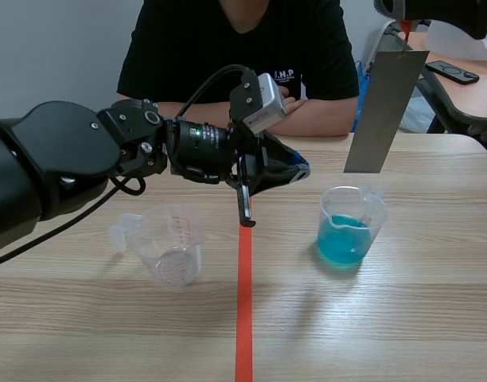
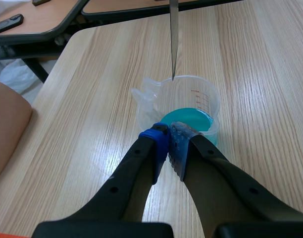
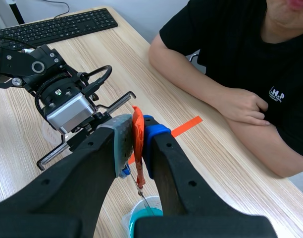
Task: Do the redox reaction experiment.
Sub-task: 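Raise the plate and point at it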
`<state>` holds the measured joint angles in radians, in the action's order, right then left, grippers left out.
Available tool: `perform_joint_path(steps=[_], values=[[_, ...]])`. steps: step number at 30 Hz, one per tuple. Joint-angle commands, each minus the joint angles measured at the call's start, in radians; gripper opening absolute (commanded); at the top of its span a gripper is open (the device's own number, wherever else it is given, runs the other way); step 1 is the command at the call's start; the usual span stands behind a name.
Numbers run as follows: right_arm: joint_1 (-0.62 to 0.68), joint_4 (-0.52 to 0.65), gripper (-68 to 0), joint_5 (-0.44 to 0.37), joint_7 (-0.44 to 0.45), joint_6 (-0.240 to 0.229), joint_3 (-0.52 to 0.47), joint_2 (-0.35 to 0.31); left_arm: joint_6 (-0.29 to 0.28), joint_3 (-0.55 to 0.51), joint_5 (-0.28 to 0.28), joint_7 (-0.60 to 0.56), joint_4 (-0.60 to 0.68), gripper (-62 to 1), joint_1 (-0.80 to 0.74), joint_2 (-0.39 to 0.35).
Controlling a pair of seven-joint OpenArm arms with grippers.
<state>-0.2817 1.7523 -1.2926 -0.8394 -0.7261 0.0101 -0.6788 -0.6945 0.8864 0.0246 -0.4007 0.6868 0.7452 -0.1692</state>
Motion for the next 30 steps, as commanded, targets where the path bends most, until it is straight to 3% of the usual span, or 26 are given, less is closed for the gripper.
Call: perform_joint_path(steps=[1, 30], values=[[-0.014, 0.009, -66.1, -0.024, 0.014, 0.000, -0.014, -0.016, -0.002, -0.005, -0.014, -0.018, 0.011, -57.9, 0.017, 0.005], [-0.014, 0.009, -66.1, -0.024, 0.014, 0.000, -0.014, -0.016, -0.002, -0.005, -0.043, -0.010, 0.011, -57.9, 0.018, 0.035]])
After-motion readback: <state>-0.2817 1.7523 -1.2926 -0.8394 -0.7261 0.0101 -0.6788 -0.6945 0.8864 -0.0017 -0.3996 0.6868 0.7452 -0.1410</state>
